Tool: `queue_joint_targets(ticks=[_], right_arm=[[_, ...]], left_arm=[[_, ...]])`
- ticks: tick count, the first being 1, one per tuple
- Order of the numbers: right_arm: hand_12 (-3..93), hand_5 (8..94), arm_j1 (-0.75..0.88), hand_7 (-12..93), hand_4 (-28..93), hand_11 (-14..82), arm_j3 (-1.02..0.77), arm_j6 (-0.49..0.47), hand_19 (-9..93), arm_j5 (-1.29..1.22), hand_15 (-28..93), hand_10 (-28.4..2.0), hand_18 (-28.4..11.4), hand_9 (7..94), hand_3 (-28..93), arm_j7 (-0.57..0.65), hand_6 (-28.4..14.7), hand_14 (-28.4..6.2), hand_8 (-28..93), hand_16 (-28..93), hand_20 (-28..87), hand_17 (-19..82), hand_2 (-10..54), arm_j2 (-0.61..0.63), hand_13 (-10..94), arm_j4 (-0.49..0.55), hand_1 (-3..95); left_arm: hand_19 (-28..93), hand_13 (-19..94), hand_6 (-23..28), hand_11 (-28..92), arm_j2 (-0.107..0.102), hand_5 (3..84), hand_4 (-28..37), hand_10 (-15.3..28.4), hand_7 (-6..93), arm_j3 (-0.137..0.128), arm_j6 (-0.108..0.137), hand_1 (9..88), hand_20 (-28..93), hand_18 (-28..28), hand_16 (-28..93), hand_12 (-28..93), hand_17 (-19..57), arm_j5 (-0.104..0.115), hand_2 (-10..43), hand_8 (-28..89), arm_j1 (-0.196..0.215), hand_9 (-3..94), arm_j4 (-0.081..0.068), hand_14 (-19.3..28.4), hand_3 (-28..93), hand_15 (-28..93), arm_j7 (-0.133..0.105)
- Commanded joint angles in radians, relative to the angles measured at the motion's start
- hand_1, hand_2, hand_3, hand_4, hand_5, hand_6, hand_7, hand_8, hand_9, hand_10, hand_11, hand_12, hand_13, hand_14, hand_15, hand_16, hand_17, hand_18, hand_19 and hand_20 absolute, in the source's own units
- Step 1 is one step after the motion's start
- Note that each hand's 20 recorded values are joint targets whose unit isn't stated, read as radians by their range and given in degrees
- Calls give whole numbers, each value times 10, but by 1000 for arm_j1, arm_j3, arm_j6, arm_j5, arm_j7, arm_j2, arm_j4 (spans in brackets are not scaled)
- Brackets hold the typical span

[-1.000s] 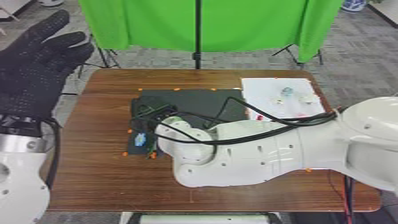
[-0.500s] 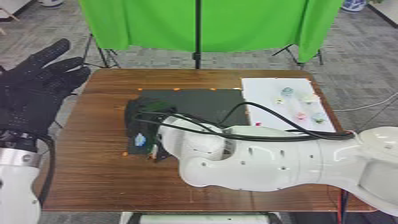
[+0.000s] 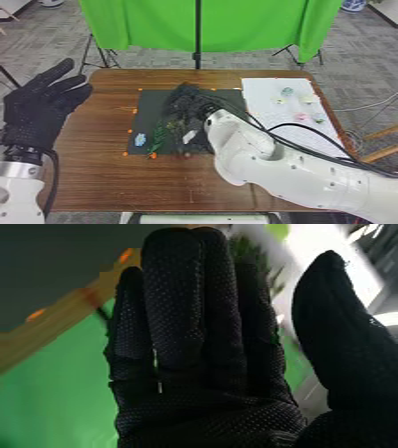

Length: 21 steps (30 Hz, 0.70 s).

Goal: Arrange flowers

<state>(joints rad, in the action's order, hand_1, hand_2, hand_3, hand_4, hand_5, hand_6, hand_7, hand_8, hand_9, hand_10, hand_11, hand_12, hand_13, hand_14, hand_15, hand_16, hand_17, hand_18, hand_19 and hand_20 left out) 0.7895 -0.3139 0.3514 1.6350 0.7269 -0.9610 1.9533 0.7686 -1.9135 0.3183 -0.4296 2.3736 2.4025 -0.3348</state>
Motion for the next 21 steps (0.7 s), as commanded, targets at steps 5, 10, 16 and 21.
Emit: queue_joint_targets(ticks=[5,10,16,21], right_arm=[[147,596,206,155,-283,235,-261,117,867,59,571,-126,-188,749,758,100,4,-89,-131,143,60,311,-49,164,709,80,348],[147,559,279,144,-283,228,-367,118,866,76,578,-141,-190,735,763,165,-21,-96,-126,139,58,305,-52,229,699,78,338],[148,521,369,138,-282,233,-505,109,875,97,588,-147,-198,730,762,221,-32,-99,-120,133,56,309,-54,258,701,47,331],[147,514,433,134,-282,235,-599,126,884,96,594,-153,-204,731,763,267,-33,-102,-118,129,52,316,-44,277,710,25,324]], left_arm=[[611,260,100,309,38,374,-234,211,183,7,17,229,154,255,-103,115,-73,-3,69,-110,35,354,6,284,799,549,30],[611,259,100,308,43,374,-234,211,184,18,17,229,154,255,-103,115,-73,-3,69,-110,36,354,8,284,799,549,38],[611,258,100,308,47,374,-233,211,184,27,26,228,154,255,-103,114,-73,-5,69,-110,33,354,10,284,800,548,39],[610,259,100,308,45,374,-233,211,184,37,33,228,153,254,-102,115,-73,-5,70,-111,18,354,9,284,798,550,44]])
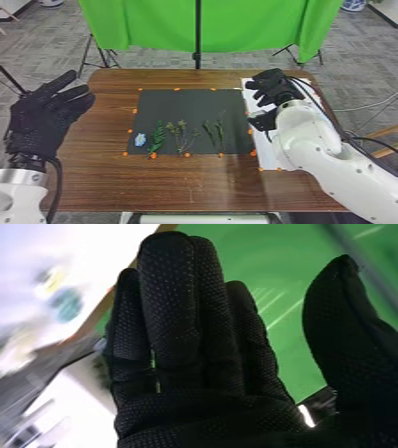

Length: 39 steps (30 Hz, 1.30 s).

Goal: Arrange flowers

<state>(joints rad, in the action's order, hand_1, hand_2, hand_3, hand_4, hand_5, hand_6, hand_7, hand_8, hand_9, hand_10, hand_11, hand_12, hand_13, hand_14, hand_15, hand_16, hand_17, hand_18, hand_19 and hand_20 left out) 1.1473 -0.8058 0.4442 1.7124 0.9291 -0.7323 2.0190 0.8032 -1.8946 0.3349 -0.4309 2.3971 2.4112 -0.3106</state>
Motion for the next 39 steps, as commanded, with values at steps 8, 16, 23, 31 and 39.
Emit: queue_joint_targets(ticks=[8,16,23,31,39], right_arm=[[148,514,103,129,-272,240,-154,7,906,-12,605,-160,-212,749,760,137,-31,-101,-116,129,44,333,-29,62,732,-102,322],[149,493,88,122,-266,248,-150,-109,917,-47,607,-164,-217,752,760,184,-27,-103,-115,130,20,337,-34,62,736,-164,327],[145,468,63,118,-267,235,-131,-185,922,-70,608,-171,-223,743,761,229,-23,-109,-114,127,1,338,-42,52,734,-211,332],[138,505,36,124,-262,220,-31,-189,931,3,592,-175,-233,749,761,258,-15,-111,-116,121,-26,356,-55,58,751,-243,350],[143,626,-14,154,-280,216,97,-152,931,81,555,-147,-211,769,778,262,-4,-91,-124,123,-72,366,-94,51,766,-282,416]], left_arm=[[610,259,101,308,10,374,-233,212,183,41,20,228,152,254,-103,115,-74,-1,71,-111,-18,354,-3,284,799,550,17],[611,260,101,308,12,375,-233,212,184,48,21,229,152,254,-103,116,-73,-2,71,-110,-20,354,-4,284,799,550,11],[611,260,101,308,12,375,-234,212,184,57,20,228,152,254,-104,115,-73,-2,70,-110,-30,354,-6,284,800,550,15],[610,260,101,308,9,375,-233,212,184,62,14,228,151,254,-103,115,-74,-1,71,-110,-41,354,-12,284,799,551,20],[609,259,101,310,3,375,-233,212,184,71,5,229,150,253,-103,115,-74,-3,70,-110,-62,354,-19,284,800,550,32]])
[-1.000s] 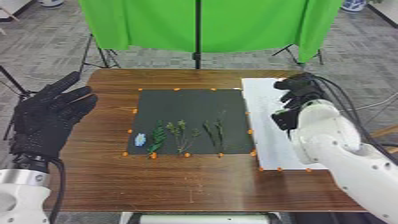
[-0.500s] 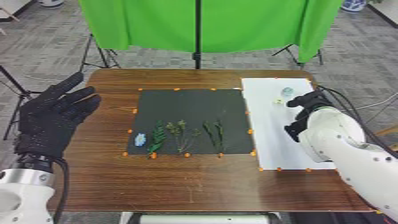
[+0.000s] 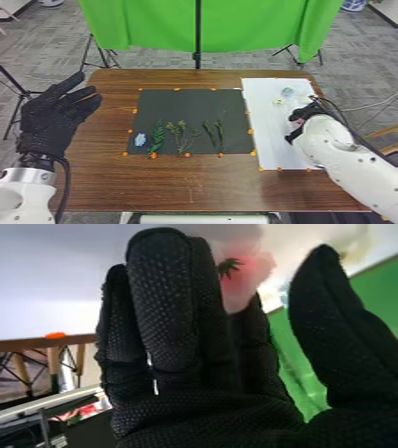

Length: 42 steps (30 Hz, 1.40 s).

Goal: Arrange flowers

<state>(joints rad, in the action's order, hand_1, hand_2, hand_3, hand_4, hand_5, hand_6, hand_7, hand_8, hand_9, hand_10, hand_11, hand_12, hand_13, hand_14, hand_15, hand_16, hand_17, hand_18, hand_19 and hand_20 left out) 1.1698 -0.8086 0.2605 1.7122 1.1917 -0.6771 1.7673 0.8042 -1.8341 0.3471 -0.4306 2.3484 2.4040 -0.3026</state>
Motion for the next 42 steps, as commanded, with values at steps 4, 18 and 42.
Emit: queue_joint_targets(ticks=[4,18,42], right_arm=[[175,681,-50,187,-282,192,141,48,930,105,522,-121,-192,797,753,8,0,-69,-59,143,-82,384,-95,-10,797,-47,472],[313,813,-101,305,-283,101,231,205,932,233,448,-61,-170,934,734,-7,1,-20,8,261,-29,436,-95,-17,885,-1,579],[310,825,-536,290,-283,120,537,123,932,115,485,-56,-177,937,746,-296,-5,-16,30,256,26,429,-95,-457,899,-111,583]], left_arm=[[610,259,102,310,-2,375,-233,212,183,14,-11,228,151,253,-103,115,-74,-3,70,-110,-20,354,-15,284,801,550,25],[609,259,101,309,-1,375,-233,212,183,-8,-16,228,151,253,-103,114,-74,-5,70,-110,-2,354,-9,284,800,551,30],[610,260,101,308,-43,375,-234,211,183,7,-46,228,152,253,-103,115,-74,-18,69,-110,-99,354,-15,284,800,550,17]])
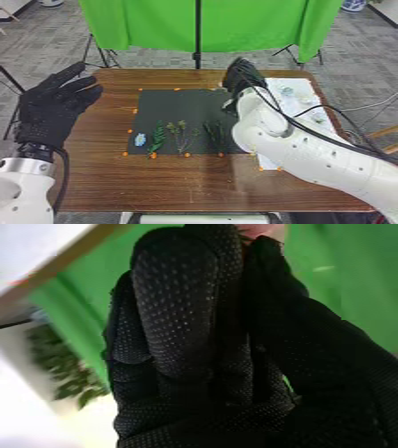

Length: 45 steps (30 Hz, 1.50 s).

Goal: Arrange flowers

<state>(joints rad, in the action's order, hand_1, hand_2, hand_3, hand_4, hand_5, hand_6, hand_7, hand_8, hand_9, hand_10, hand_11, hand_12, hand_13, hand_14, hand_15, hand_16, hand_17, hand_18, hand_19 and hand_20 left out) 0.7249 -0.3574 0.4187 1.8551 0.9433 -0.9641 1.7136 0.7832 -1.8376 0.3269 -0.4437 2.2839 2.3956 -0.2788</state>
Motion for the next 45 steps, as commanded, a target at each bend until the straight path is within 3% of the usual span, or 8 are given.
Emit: queue_joint_targets(ticks=[1,13,19,22,25,31,41,45], right_arm=[[310,824,-110,291,-283,121,112,-28,932,-38,486,-56,-177,937,746,-47,-4,-16,31,254,27,428,-95,-182,899,-70,583],[313,822,-234,293,-283,117,235,-22,932,-142,513,-52,-173,937,743,-8,0,-19,28,240,39,413,-95,-274,894,-187,581],[312,821,-254,293,-283,113,297,-33,932,-152,522,-51,-168,937,739,-21,6,-17,22,233,42,408,-95,-296,891,-175,578],[284,829,-266,268,-283,115,332,-29,931,-167,534,-46,-159,936,714,-34,33,-15,16,223,49,396,-95,-306,887,-163,571],[273,833,-276,256,-283,116,345,-55,930,-160,539,-40,-154,937,702,-56,46,-16,13,221,50,389,-95,-315,884,-167,567],[270,837,-356,247,-283,98,461,7,929,-228,547,-35,-151,937,696,-29,49,-16,17,219,52,385,-95,-349,878,-173,566],[272,829,-354,230,-283,75,509,-4,924,-245,560,-31,-146,937,677,-37,56,-15,15,214,58,374,-95,-373,866,-159,570],[271,823,-364,213,-283,55,522,-15,919,-269,564,-25,-143,935,665,-45,61,-15,3,208,68,367,-95,-384,861,-158,571]], left_arm=[[610,260,101,309,-26,375,-234,211,184,12,-29,228,152,253,-103,115,-74,-3,69,-110,-37,354,-8,284,800,550,-16],[612,261,101,309,-62,375,-232,211,182,30,-50,229,154,254,-103,114,-73,2,70,-110,-98,355,-25,284,798,550,-42],[612,261,101,309,-69,375,-232,211,183,28,-58,229,155,255,-103,115,-73,3,70,-110,-94,355,-24,284,798,551,-59],[613,260,101,309,-71,374,-232,211,184,37,-68,228,155,255,-104,115,-73,1,70,-110,-109,354,-29,284,799,551,-54],[613,260,101,309,-79,374,-233,211,184,56,-60,228,155,255,-104,115,-72,3,69,-110,-155,354,-37,284,799,550,-39],[613,260,101,307,-91,374,-232,212,183,46,-86,229,155,255,-104,115,-72,0,70,-110,-143,354,-34,284,798,550,-49],[613,260,101,308,-89,374,-232,211,183,31,-98,229,155,255,-103,116,-72,-1,70,-110,-119,355,-31,284,797,550,-60],[613,261,101,309,-95,374,-232,212,183,43,-95,229,155,255,-104,116,-72,0,70,-110,-134,355,-34,284,798,550,-59]])
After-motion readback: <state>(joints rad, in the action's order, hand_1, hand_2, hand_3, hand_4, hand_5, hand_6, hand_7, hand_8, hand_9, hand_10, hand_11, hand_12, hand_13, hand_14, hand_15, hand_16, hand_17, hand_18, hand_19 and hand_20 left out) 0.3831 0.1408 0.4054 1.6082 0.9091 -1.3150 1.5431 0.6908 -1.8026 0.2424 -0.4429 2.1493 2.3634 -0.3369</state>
